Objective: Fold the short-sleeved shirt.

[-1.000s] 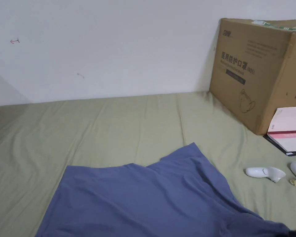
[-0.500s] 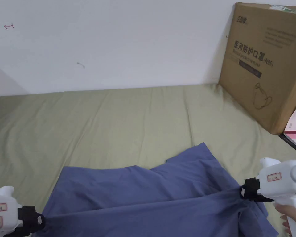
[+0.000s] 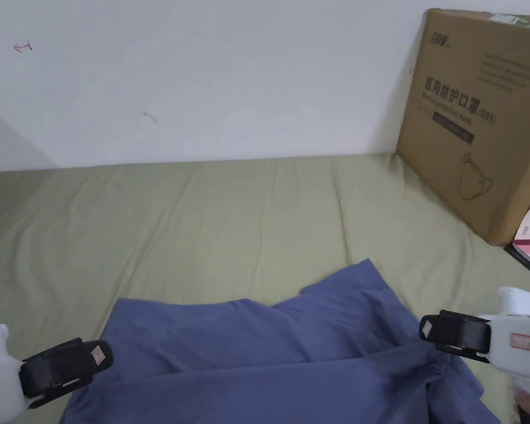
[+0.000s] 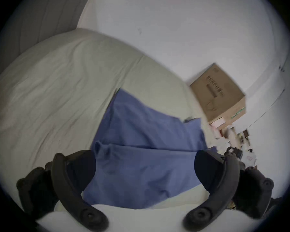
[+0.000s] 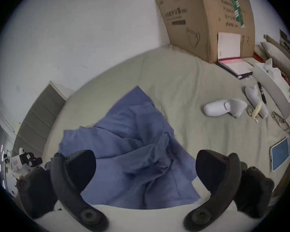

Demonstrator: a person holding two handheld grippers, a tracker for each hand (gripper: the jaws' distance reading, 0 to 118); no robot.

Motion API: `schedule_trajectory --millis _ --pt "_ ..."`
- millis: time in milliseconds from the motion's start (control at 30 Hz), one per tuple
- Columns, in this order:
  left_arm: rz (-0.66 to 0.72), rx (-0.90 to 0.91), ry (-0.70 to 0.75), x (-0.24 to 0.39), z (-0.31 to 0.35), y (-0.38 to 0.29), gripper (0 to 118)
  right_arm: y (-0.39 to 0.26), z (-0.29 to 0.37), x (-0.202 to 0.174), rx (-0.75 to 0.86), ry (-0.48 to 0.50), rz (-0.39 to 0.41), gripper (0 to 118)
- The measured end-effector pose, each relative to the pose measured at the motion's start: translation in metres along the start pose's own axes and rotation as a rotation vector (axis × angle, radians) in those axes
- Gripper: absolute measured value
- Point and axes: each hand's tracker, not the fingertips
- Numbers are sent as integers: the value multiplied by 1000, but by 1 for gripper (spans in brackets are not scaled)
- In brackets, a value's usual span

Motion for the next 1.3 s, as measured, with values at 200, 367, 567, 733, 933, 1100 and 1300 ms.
schedule_trajectory --millis 200,367,567,733,933,1100,1300 --pt "-133 144 50 45 73 -34 117 -28 81 -33 136 101 44 116" --pt "-212 129 110 59 105 -48 1 -49 125 -65 198 193 129 0" --pt "-176 -156 312 20 69 -32 1 -59 122 -83 163 131 177 0" --pt "-141 -216 381 -32 15 -42 40 -64 109 -72 108 162 99 0" --pt "-125 -319 530 -72 -51 -69 116 -57 106 -59 62 153 82 0" --pt "-246 -300 606 -54 -65 -88 118 -57 104 -49 57 129 68 0" --pt "-398 -219 545 -8 -42 -97 30 -58 97 -31 51 102 24 0"
